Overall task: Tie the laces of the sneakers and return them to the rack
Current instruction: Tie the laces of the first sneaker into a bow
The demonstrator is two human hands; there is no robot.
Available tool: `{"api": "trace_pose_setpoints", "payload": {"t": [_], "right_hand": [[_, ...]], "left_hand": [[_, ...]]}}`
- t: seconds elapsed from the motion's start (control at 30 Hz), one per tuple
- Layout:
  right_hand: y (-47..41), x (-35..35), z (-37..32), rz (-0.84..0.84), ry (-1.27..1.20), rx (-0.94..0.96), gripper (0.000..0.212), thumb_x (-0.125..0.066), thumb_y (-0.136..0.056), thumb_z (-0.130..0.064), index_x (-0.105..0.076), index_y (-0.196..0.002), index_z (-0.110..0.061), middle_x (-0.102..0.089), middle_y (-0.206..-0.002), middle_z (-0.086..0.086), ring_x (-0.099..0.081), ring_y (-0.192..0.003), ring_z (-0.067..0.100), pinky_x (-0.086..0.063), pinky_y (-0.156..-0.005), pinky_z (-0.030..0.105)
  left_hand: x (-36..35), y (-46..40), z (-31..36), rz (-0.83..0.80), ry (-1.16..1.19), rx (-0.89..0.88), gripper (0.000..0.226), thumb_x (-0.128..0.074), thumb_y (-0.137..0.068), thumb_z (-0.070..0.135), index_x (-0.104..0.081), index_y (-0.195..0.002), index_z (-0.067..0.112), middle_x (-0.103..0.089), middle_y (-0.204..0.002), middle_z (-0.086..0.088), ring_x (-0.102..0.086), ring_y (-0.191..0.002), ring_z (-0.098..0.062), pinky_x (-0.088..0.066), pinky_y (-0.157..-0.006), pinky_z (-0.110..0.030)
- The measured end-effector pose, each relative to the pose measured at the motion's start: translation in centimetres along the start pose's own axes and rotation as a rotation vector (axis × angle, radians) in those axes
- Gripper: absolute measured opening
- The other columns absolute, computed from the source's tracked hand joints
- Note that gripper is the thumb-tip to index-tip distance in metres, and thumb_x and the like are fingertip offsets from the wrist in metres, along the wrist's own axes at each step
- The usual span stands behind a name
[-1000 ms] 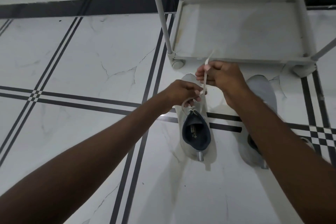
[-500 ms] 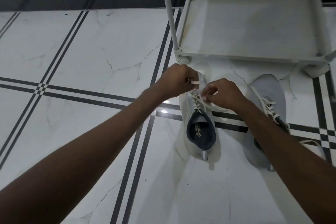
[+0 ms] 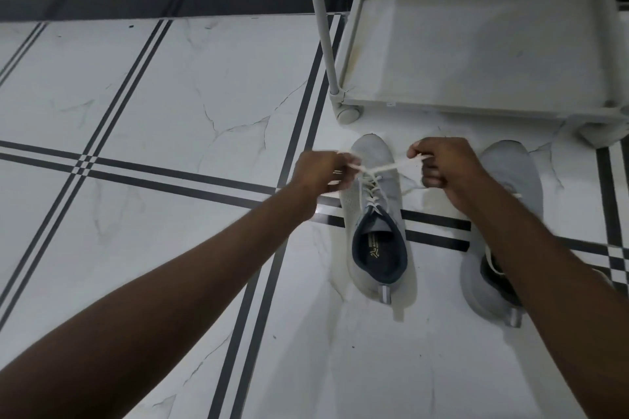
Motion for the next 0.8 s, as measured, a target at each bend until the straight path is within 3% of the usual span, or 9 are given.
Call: {"api": "trace_pose_setpoints", "payload": {"t": [0.1,0.17,0.23,0.33,0.43,0.5,0.63,0.7,0.8], "right_hand": [[0.1,2.1,-1.6,0.159,0.670,0.320,0.018,-0.064,-0.081,-0.022,-0.073,-0.068,-0.015,-0.057,-0.061,0.001,-0.051,-0.056,0.017,-0.036,-0.054,0.023],[0.5,2.5,-1.8,0.207,0.991,0.365,0.023,-0.066,-0.083,-0.038,-0.074,-0.071,-0.020,-0.064,-0.071,0.001,-0.058,-0.070,0.022,-0.038,-0.065,0.026],[0.6,1.9,-1.0,0.151,1.133,0.306,0.018,-0.068,-0.083,-0.038,-0.076,-0.078,-0.023,-0.071,-0.083,0.004,-0.064,-0.081,0.027,-0.040,-0.070,0.028],[1.0,-0.4,0.1,-0.046,1.095,0.367,0.015,-0.068,-0.083,-0.018,-0.077,-0.095,-0.020,-0.075,-0.101,0.003,-0.066,-0.097,0.025,-0.043,-0.080,0.027],[2.2,-2.6,0.8,-0.196,0.988,0.437,0.023,-0.068,-0.076,-0.006,-0.078,-0.087,-0.024,-0.075,-0.090,-0.003,-0.066,-0.087,0.017,-0.041,-0.073,0.021],[2.6,-3.7,1.7,-0.255,1.004,0.431,0.024,-0.067,-0.074,-0.004,-0.076,-0.080,-0.026,-0.074,-0.083,-0.003,-0.061,-0.077,0.014,-0.040,-0.069,0.022],[3.0,-3.1,2.9,-0.278,0.917,0.391,0.022,-0.067,-0.078,-0.006,-0.065,-0.073,-0.027,-0.067,-0.078,-0.007,-0.058,-0.073,0.009,-0.040,-0.062,0.019],[3.1,-2.6,3.1,-0.265,0.890,0.386,0.018,-0.065,-0.083,-0.009,-0.062,-0.075,-0.025,-0.065,-0.075,-0.007,-0.056,-0.069,0.004,-0.039,-0.059,0.018],[3.0,-2.2,3.5,-0.243,0.801,0.351,0.010,-0.056,-0.088,-0.008,-0.060,-0.084,-0.016,-0.069,-0.071,0.002,-0.062,-0.065,0.013,-0.045,-0.060,0.026]], "left_hand": [[1.9,0.4,-2.0,-0.013,-0.043,0.328,0.024,-0.049,-0.097,0.009,-0.064,-0.081,-0.001,-0.068,-0.069,-0.014,-0.063,-0.060,-0.020,-0.053,-0.052,-0.024],[3.1,0.1,-3.1,-0.013,-0.170,0.435,0.026,-0.046,-0.098,0.014,-0.062,-0.084,-0.001,-0.067,-0.065,-0.011,-0.062,-0.060,-0.019,-0.053,-0.058,-0.026],[3.8,-0.5,-3.5,0.014,-0.412,0.348,0.026,-0.056,-0.095,0.022,-0.061,-0.104,-0.002,-0.066,-0.085,-0.013,-0.063,-0.075,-0.025,-0.056,-0.067,-0.032],[1.6,-0.4,-1.8,0.012,-0.844,-0.212,0.052,-0.071,-0.086,0.023,-0.052,-0.132,0.009,-0.063,-0.119,-0.008,-0.062,-0.104,-0.024,-0.047,-0.076,-0.024],[-1.8,1.3,-2.0,-0.120,-0.861,-0.487,0.031,-0.075,-0.083,0.020,-0.069,-0.113,0.016,-0.073,-0.108,-0.002,-0.067,-0.097,-0.018,-0.048,-0.073,-0.020],[-2.5,1.6,-2.6,-0.081,-0.857,-0.536,0.020,-0.077,-0.081,0.021,-0.073,-0.099,0.015,-0.075,-0.094,-0.003,-0.068,-0.086,-0.018,-0.052,-0.074,-0.027],[-2.0,1.3,-2.7,-0.015,-0.772,-0.485,0.015,-0.080,-0.077,0.023,-0.073,-0.088,0.015,-0.074,-0.075,-0.001,-0.069,-0.070,-0.016,-0.053,-0.065,-0.028],[-1.9,1.2,-2.7,-0.047,-0.724,-0.457,0.013,-0.080,-0.078,0.020,-0.072,-0.086,0.013,-0.074,-0.070,-0.003,-0.071,-0.062,-0.017,-0.059,-0.063,-0.032],[-1.6,1.3,-2.3,-0.067,-0.678,-0.425,0.010,-0.077,-0.082,0.014,-0.071,-0.084,0.006,-0.073,-0.066,-0.009,-0.071,-0.054,-0.021,-0.061,-0.053,-0.031]]}}
Point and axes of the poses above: each hand's wrist, its own y-axis away from the middle knuckle, its own x-axis out of the back of the hand, z = x × y, the point moved 5 cm from there along -y, towards the middle knuckle
